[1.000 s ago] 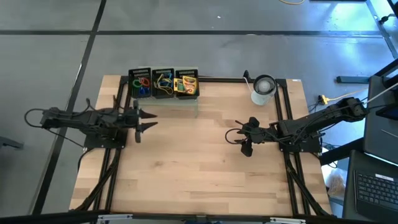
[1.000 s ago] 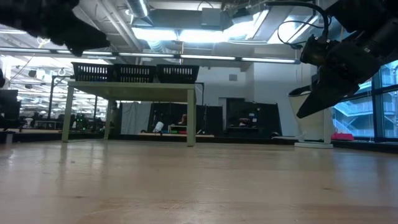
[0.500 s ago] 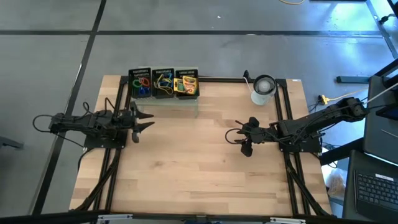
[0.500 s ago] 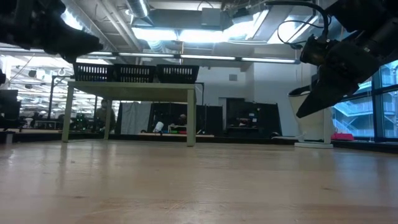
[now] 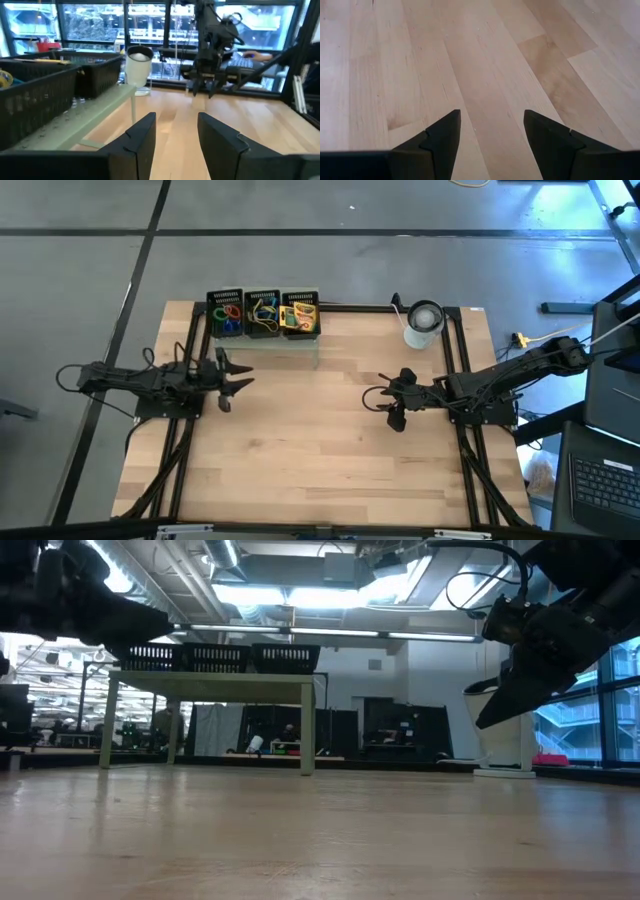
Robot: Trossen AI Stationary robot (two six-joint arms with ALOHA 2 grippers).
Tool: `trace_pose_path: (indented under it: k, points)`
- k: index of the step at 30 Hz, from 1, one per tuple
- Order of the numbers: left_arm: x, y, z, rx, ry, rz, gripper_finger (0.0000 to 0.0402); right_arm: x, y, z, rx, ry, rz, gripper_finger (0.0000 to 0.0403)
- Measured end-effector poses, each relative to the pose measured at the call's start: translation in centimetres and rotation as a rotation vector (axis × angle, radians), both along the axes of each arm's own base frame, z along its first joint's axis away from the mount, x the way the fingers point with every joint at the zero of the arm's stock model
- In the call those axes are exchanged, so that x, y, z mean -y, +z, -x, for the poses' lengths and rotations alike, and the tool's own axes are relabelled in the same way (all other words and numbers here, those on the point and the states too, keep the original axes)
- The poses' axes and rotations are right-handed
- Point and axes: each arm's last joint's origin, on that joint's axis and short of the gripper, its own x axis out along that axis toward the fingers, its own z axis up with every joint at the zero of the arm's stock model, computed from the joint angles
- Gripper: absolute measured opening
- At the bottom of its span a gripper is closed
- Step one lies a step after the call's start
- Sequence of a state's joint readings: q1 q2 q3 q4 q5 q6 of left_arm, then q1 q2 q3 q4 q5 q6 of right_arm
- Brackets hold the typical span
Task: Pick & Place Office Desk Supplies
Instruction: Return to Home Position
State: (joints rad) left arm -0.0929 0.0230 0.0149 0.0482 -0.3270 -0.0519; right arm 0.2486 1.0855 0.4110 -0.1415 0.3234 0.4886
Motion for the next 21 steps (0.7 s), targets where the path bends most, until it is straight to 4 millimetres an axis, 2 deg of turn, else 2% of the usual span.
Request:
trace_pose_path:
  k: [21]
  points:
    - [0.03,-0.20,-0.09,-0.014,-0.006,-0.021,0.0139,-0.01,0.03,-0.03,0.005,0.000,-0.001,0.0220]
